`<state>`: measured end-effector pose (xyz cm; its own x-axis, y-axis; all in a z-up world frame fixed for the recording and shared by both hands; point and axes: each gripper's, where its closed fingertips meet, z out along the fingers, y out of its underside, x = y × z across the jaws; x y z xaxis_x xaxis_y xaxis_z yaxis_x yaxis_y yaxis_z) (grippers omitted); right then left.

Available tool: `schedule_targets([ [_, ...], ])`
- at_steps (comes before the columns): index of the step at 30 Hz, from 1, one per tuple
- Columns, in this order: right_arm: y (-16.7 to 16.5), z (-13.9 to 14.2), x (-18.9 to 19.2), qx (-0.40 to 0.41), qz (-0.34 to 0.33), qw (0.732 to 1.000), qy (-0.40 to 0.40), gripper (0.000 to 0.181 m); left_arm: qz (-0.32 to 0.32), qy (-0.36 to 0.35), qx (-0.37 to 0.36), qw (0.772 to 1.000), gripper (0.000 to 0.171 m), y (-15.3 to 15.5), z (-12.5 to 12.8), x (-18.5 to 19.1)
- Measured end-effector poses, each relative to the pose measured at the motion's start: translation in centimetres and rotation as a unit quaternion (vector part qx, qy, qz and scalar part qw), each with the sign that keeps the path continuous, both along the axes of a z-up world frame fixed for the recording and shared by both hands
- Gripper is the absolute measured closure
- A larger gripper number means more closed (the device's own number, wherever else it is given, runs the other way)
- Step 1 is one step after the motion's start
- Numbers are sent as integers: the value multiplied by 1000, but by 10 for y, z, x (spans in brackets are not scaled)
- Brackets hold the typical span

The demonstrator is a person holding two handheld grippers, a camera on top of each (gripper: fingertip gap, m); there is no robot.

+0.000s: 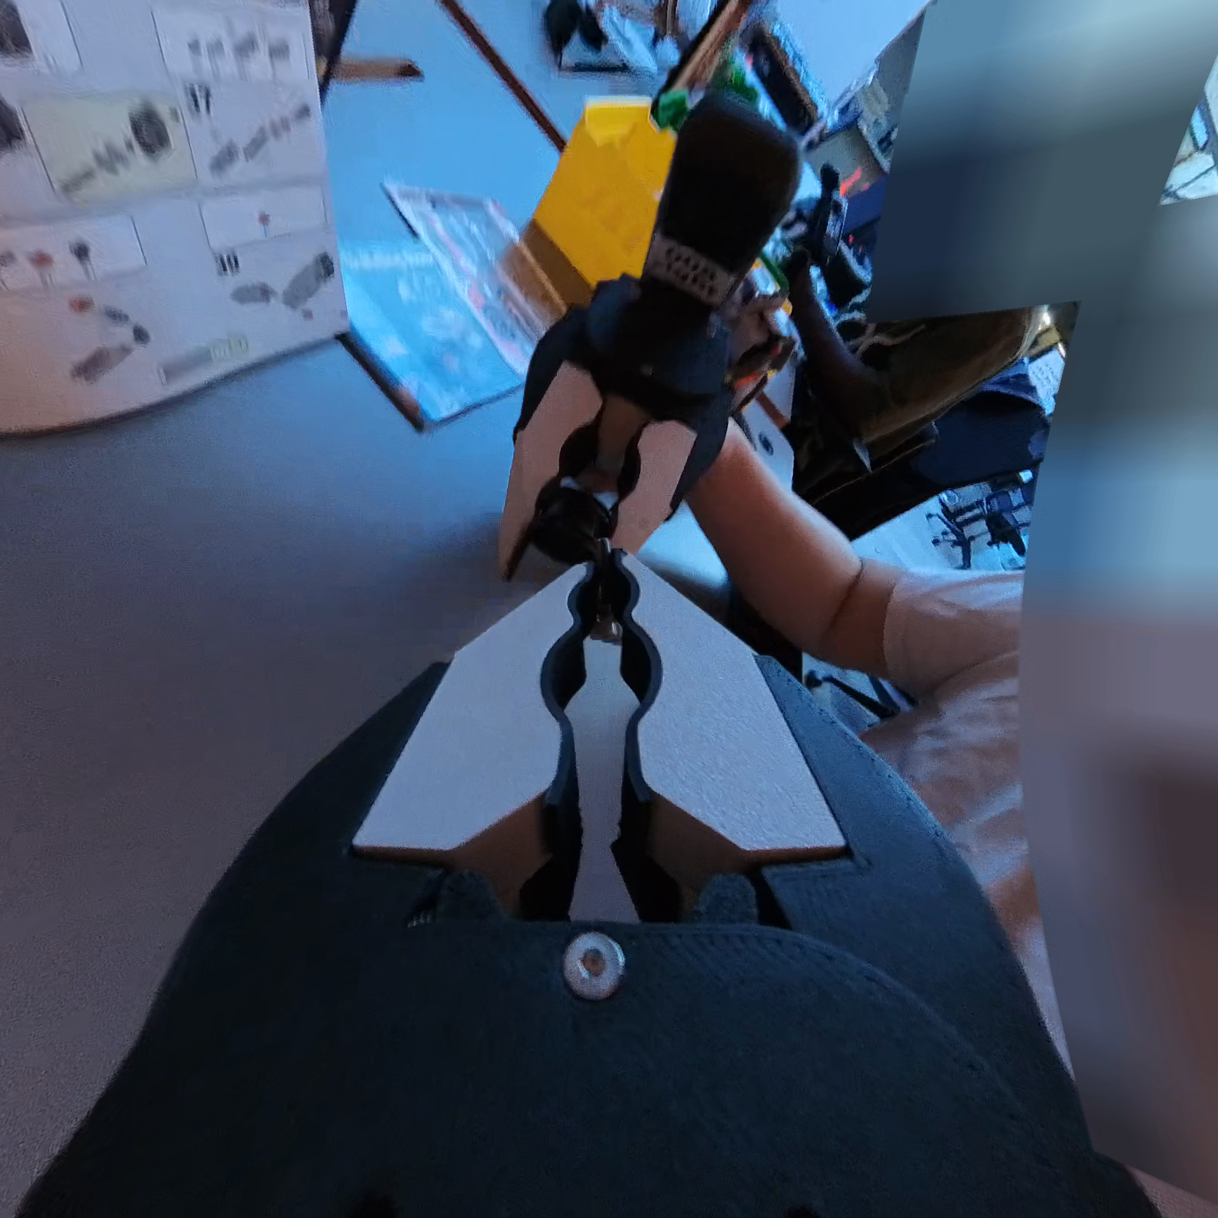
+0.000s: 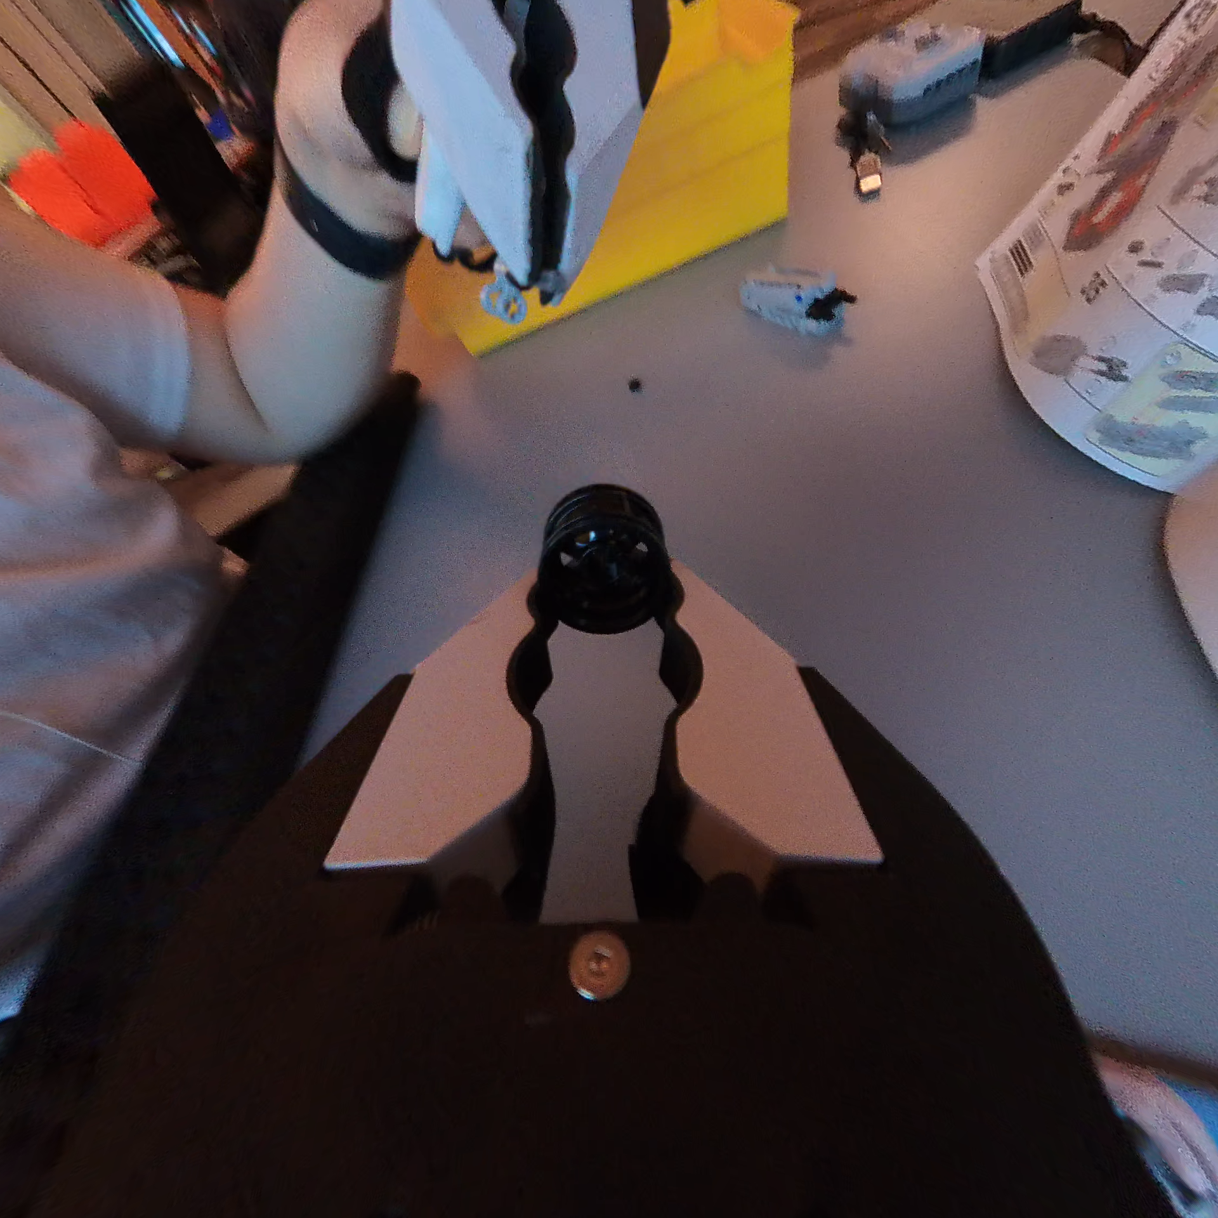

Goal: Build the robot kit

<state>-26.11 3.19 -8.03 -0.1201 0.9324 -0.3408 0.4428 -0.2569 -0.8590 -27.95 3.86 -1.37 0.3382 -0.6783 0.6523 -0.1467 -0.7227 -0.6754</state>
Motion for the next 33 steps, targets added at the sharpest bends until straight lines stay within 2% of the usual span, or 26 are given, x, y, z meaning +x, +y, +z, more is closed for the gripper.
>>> schedule_targets([
  [3,-3,3,3,-35,15,999,26,153,-14,21,-24,999,171,1,-21,-1],
  [6,3,-2,6,-53,9,998,24,153,-33,25,-41,998,171,-3,-32,5],
  [8,6,-14,9,-23,-2,1000,-21,153,-38,36,-42,998,171,-4,-37,7],
  [9,11,-24,11,21,-17,998,-62,153,-41,42,-40,997,171,-5,-39,6],
  [11,20,-47,21,132,-31,975,-175,153,-39,49,-37,997,171,-4,-41,6],
  [13,25,-58,28,202,-41,946,-252,153,-34,56,-38,997,170,-2,-43,3],
  [17,21,-70,30,217,-38,921,-321,152,-24,74,-43,996,171,1,-49,-5],
  [21,15,-82,35,197,-26,915,-351,150,-25,78,-45,996,170,-1,-49,-7],
  [26,12,-81,37,166,-17,929,-330,139,-31,82,-45,995,170,-3,-51,-5],
  [28,9,-72,34,151,-13,943,-298,137,-37,80,-47,995,171,-4,-52,-3],
  [31,10,-35,16,160,-23,969,-187,136,-56,61,-58,995,170,-10,-49,3],
  [33,4,-2,2,186,-18,978,-93,142,-82,41,-66,994,171,-18,-44,7],
])
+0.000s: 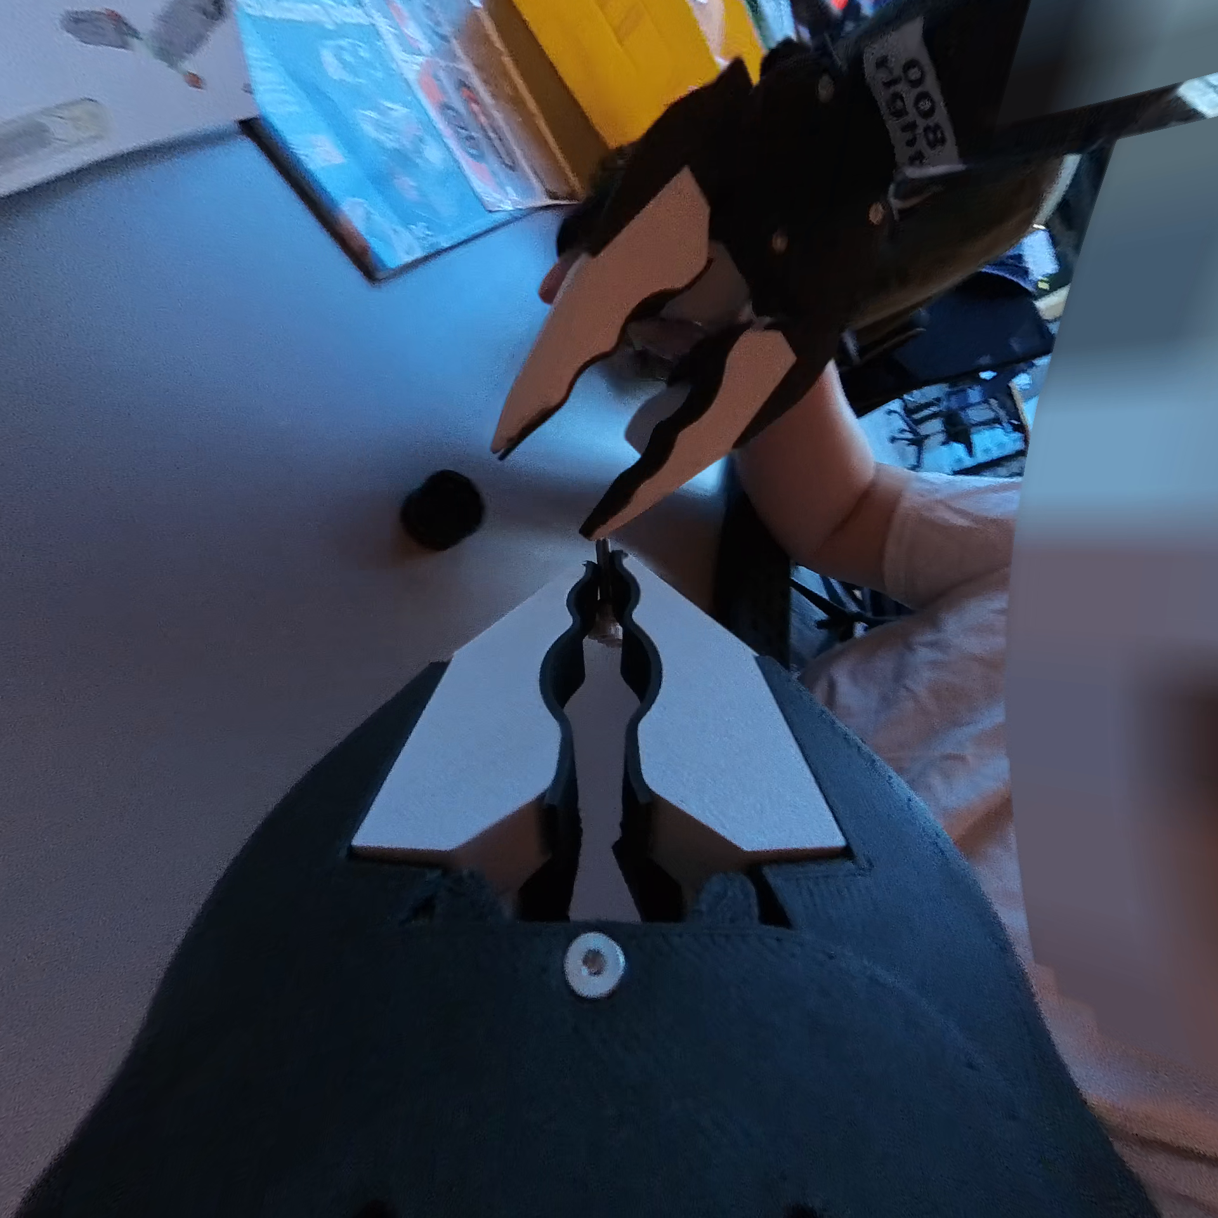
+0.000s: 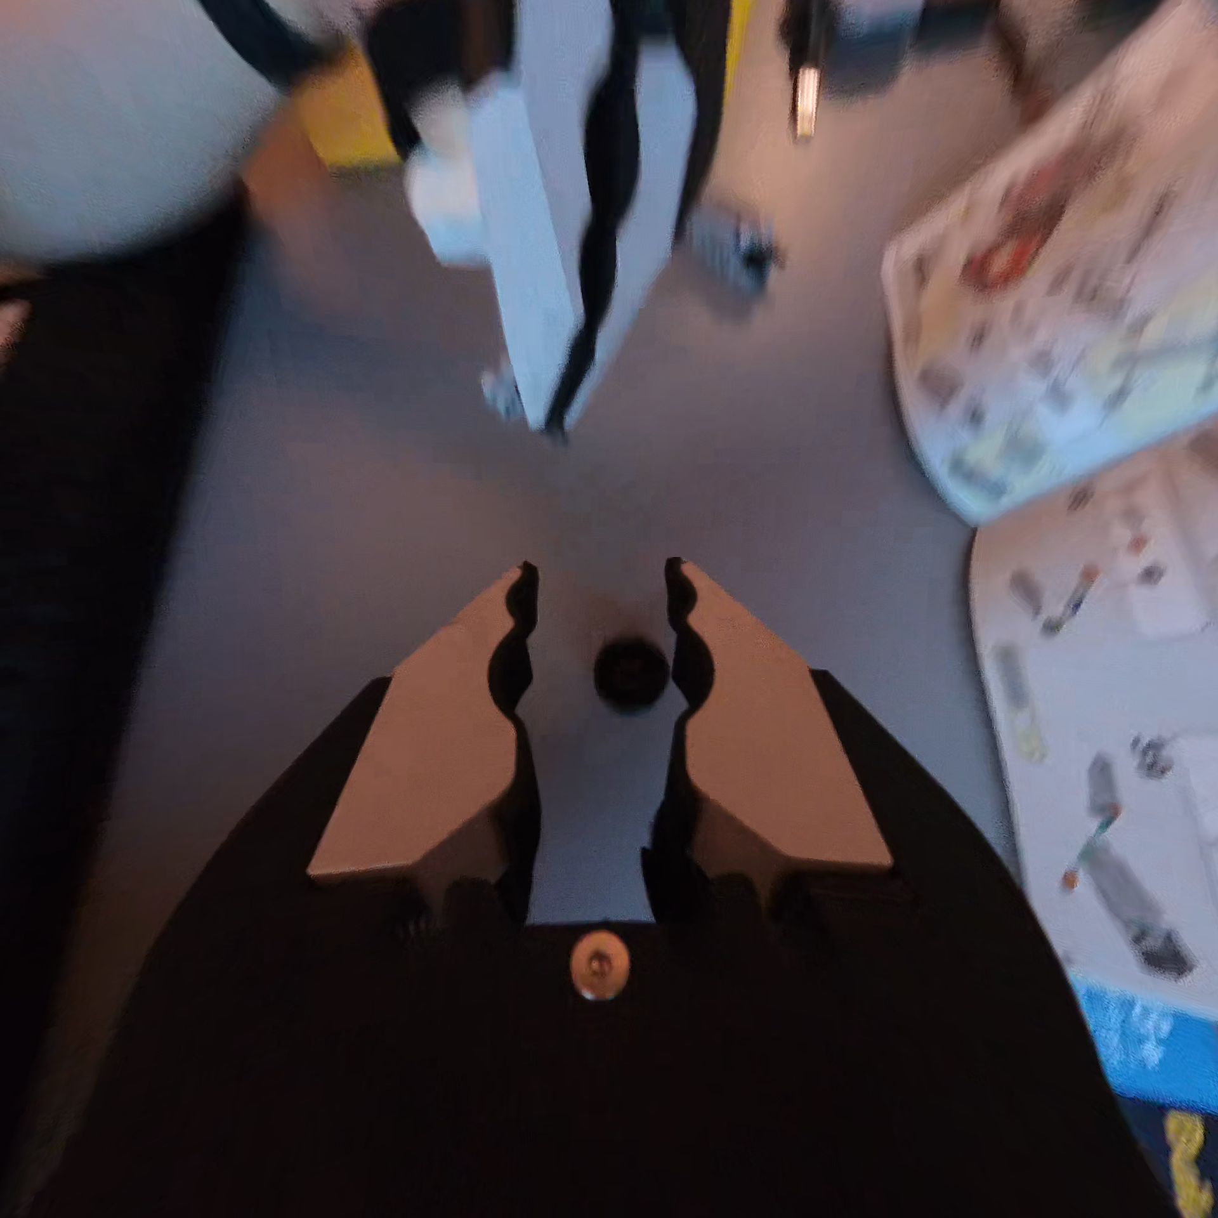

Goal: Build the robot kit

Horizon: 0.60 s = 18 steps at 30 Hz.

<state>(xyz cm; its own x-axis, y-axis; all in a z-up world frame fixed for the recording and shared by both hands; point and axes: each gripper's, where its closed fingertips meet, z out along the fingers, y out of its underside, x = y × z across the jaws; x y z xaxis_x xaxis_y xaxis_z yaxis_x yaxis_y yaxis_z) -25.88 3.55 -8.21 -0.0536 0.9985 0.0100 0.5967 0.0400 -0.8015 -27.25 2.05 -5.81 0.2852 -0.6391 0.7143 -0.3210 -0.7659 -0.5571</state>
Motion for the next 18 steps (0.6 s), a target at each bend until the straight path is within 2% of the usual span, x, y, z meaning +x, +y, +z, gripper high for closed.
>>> schedule_targets([
  [2,-11,21,-6,45,37,997,55,151,-30,-26,-14,999,171,-11,8,4],
  [4,-20,27,-8,96,61,992,60,162,-44,-44,-22,998,171,-17,13,6],
  [7,-26,37,-14,145,71,984,76,165,-63,-47,-42,996,171,-25,13,6],
  [10,-35,37,-15,139,88,984,69,165,-66,-43,-47,996,171,-26,10,8],
  [13,-38,31,-17,152,97,982,54,177,-68,-45,-50,995,171,-26,9,9],
  [18,-32,37,-17,158,80,982,70,178,-57,-71,-58,994,170,-21,15,9],
])
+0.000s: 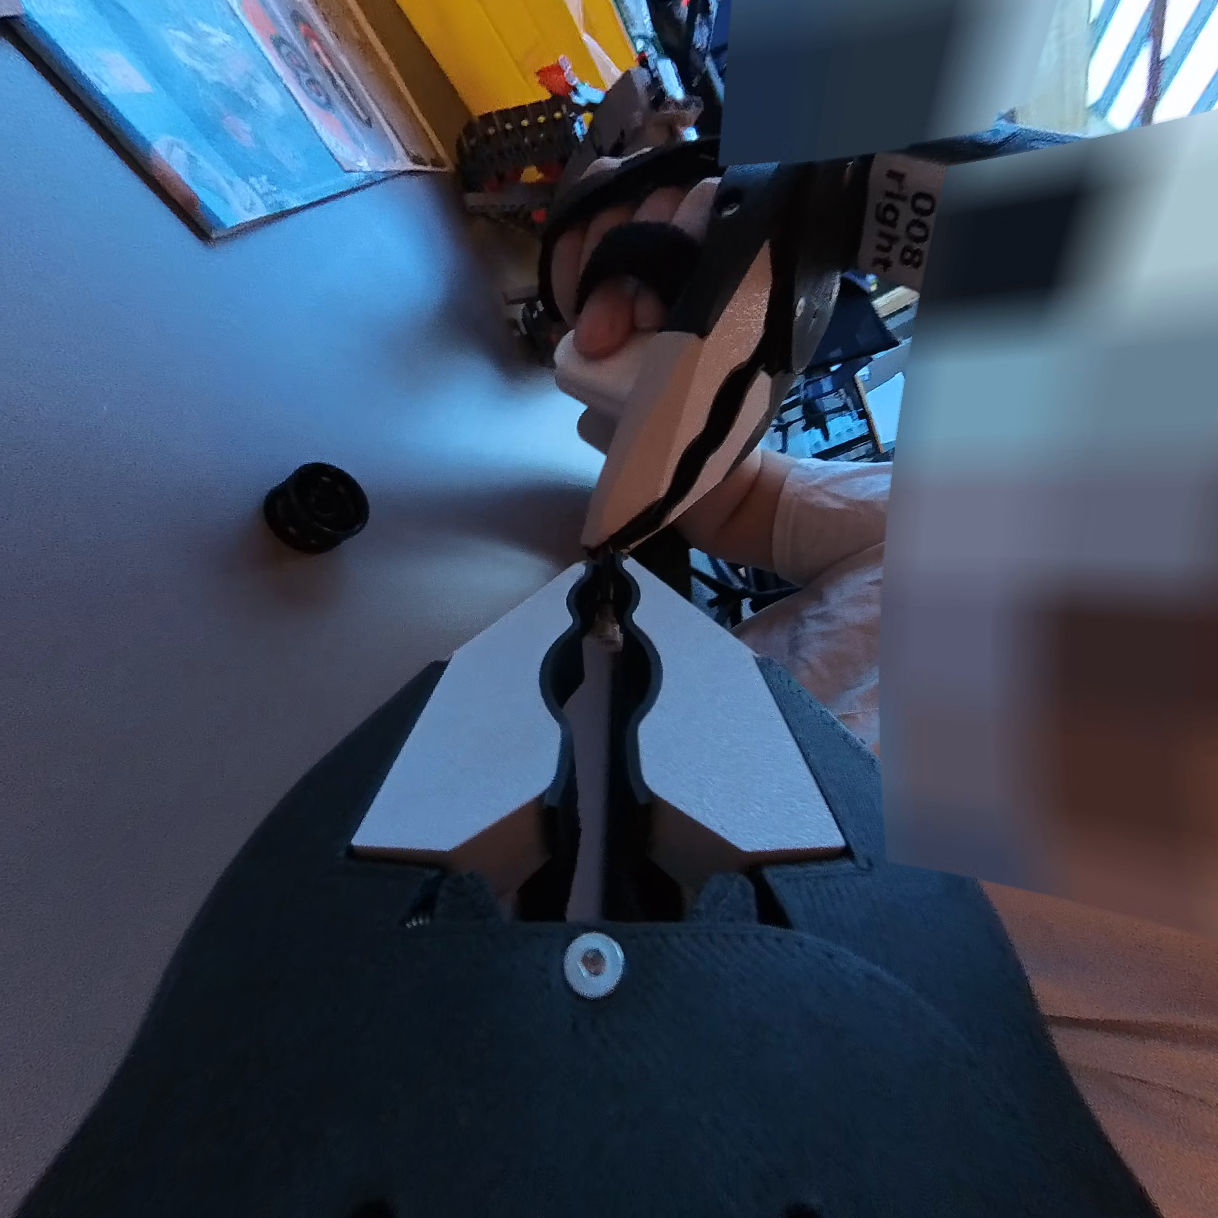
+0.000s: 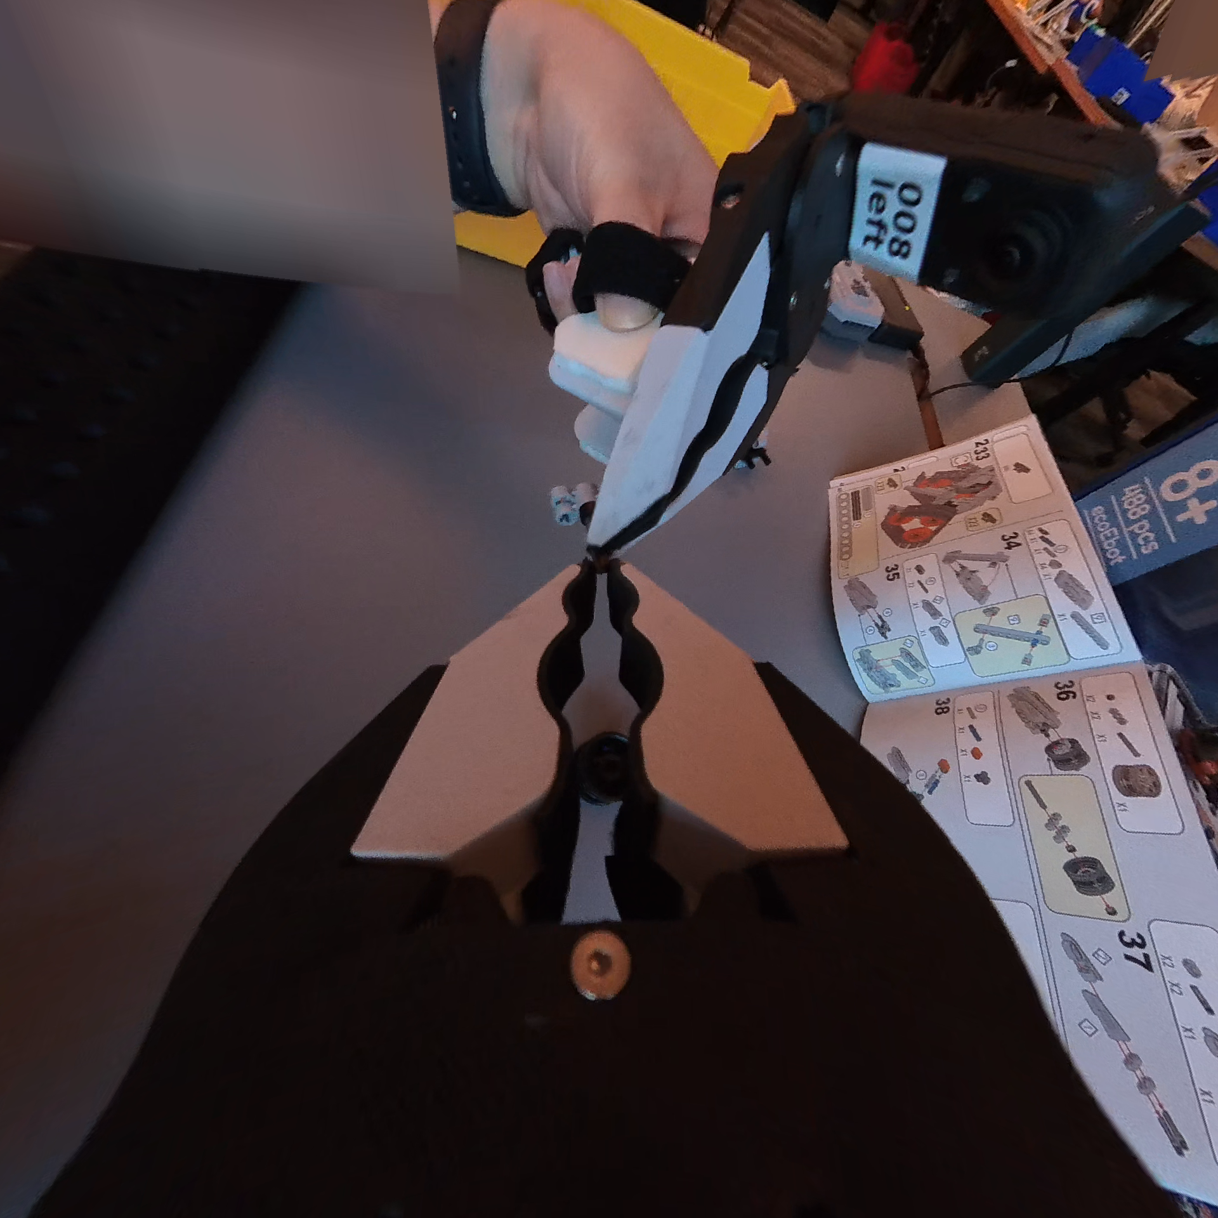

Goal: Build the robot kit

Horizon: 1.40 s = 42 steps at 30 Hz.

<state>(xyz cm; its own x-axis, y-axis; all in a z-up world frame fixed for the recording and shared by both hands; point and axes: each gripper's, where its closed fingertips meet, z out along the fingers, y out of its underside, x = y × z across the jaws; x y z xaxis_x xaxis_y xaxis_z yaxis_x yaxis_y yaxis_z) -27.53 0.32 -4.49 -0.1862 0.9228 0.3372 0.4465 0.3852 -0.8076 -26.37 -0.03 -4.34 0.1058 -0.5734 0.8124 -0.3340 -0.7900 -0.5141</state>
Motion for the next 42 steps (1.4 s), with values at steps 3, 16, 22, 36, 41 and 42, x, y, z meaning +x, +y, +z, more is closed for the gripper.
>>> schedule_targets([
  [3,6,9,2,-6,-17,1000,18,179,18,-43,-12,999,168,8,11,1],
  [16,49,40,16,62,-132,985,93,179,127,-161,26,978,161,50,41,0],
  [22,52,43,16,171,-143,971,86,179,129,-185,-16,974,145,50,45,-1],
  [36,52,36,13,175,-142,972,72,179,144,-106,103,979,167,51,35,5],
  [41,53,39,14,179,-146,970,80,179,149,-127,95,976,166,53,38,6],
  [42,54,40,15,179,-150,969,80,179,151,-129,94,976,166,54,38,7],
])
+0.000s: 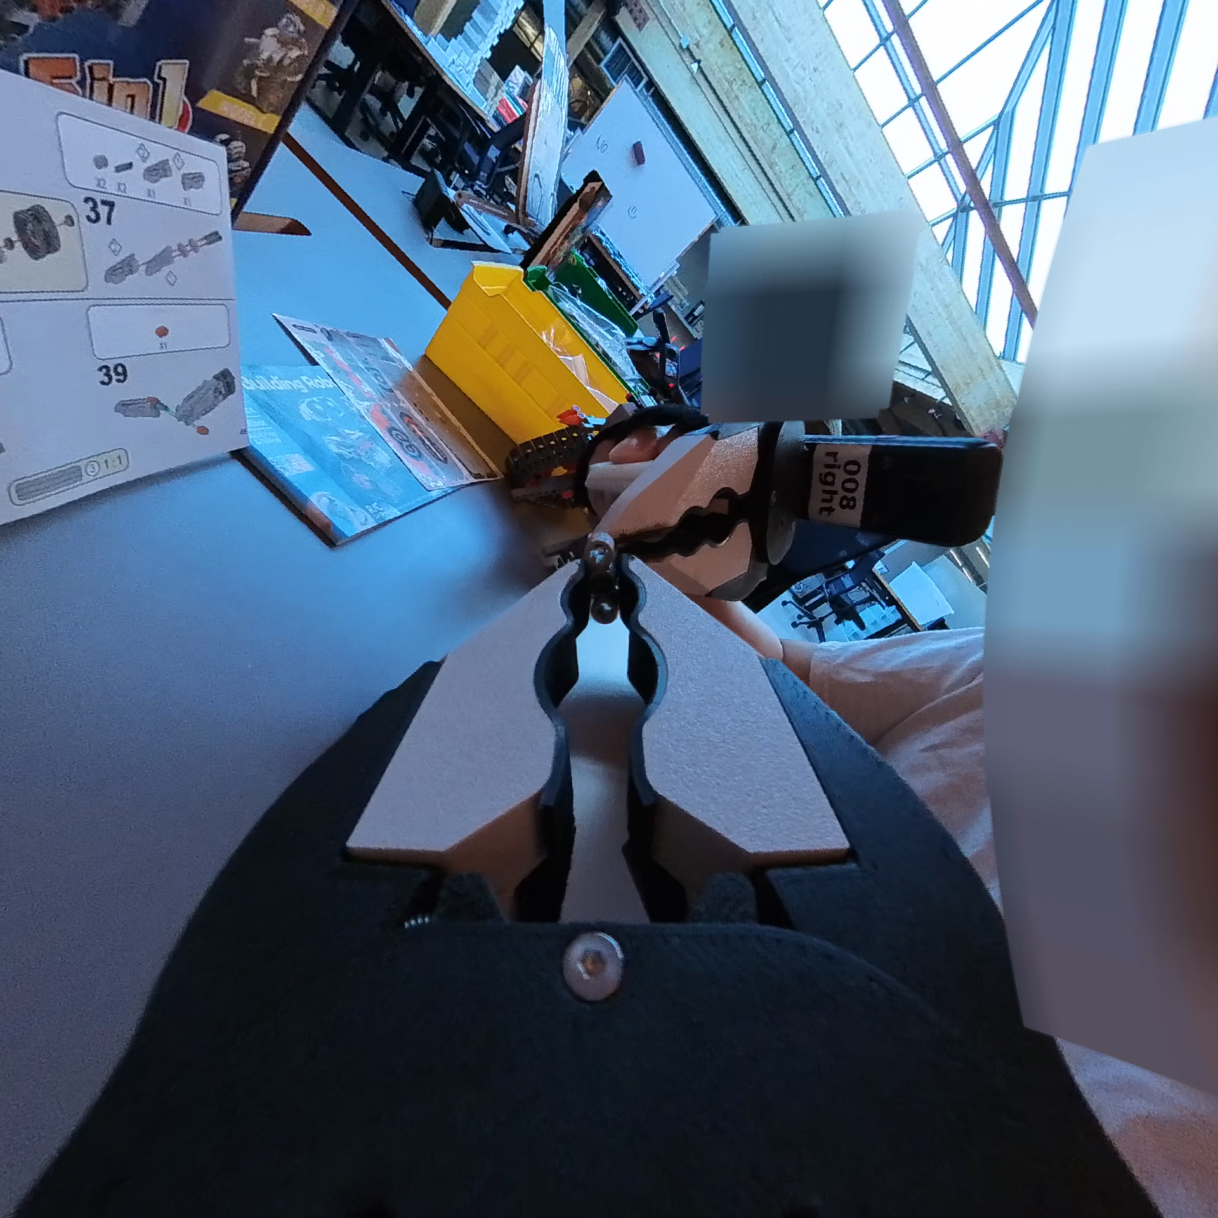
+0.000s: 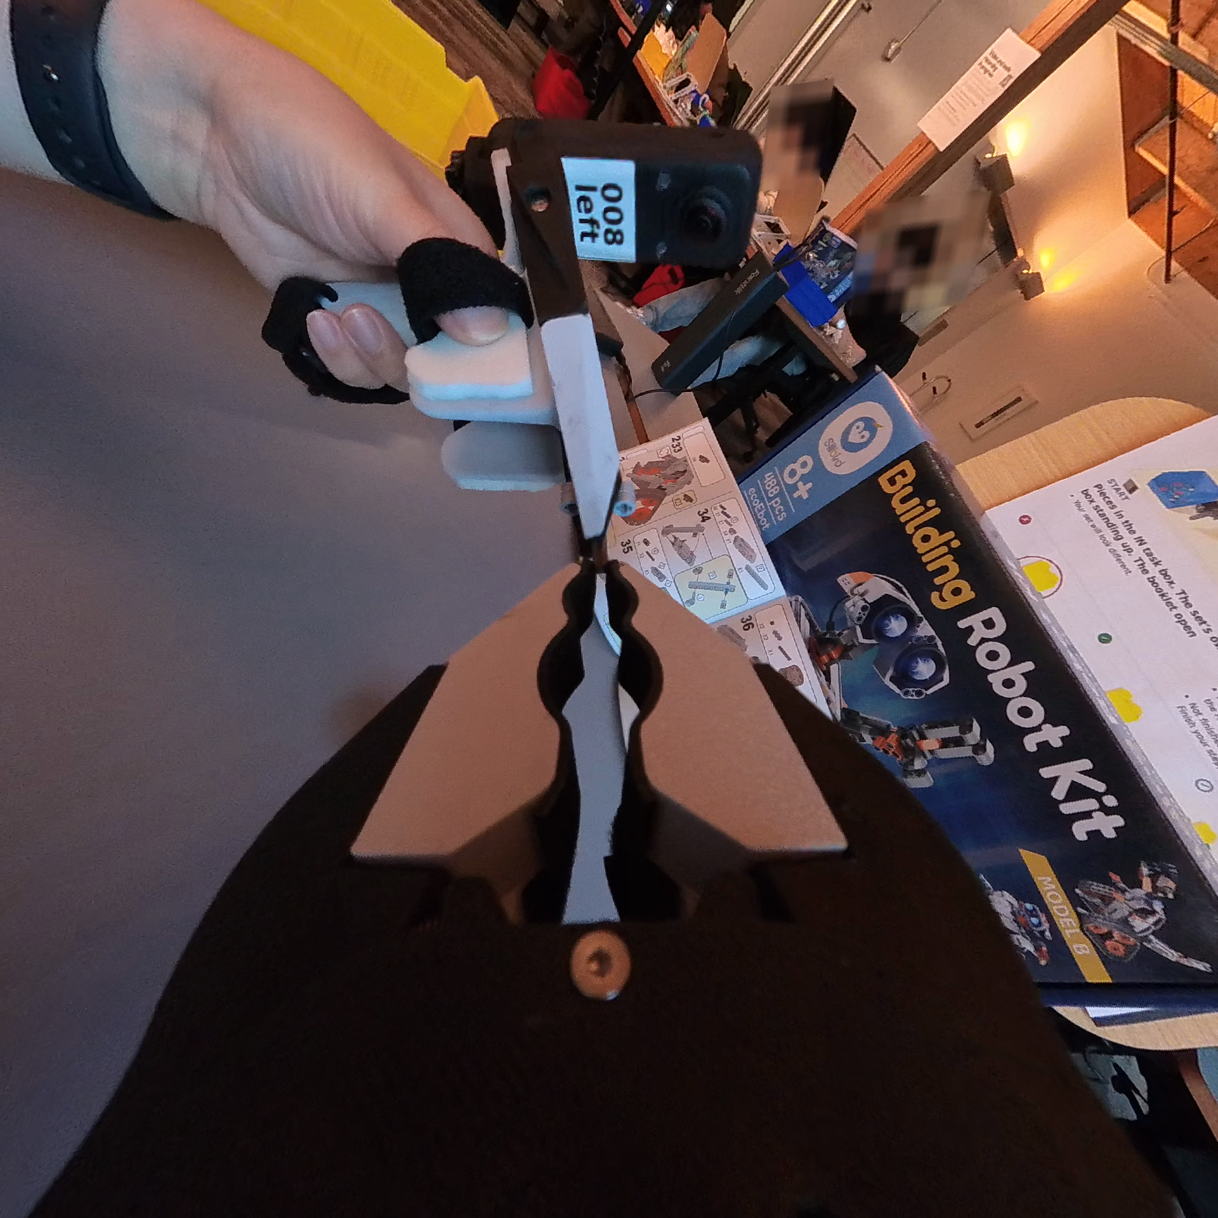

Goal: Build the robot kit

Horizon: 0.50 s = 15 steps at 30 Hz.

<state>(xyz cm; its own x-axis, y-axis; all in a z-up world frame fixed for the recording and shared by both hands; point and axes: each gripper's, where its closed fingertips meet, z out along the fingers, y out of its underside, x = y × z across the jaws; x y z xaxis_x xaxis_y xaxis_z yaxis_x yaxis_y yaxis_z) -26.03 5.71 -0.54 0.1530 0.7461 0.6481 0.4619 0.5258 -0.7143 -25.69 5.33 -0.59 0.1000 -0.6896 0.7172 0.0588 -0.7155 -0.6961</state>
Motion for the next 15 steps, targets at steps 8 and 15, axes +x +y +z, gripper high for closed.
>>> schedule_targets([
  [8,-4,9,1,33,8,999,18,178,3,6,68,998,167,-4,9,0],
  [15,-18,37,4,218,-10,975,40,179,4,4,215,977,163,-18,34,1],
])
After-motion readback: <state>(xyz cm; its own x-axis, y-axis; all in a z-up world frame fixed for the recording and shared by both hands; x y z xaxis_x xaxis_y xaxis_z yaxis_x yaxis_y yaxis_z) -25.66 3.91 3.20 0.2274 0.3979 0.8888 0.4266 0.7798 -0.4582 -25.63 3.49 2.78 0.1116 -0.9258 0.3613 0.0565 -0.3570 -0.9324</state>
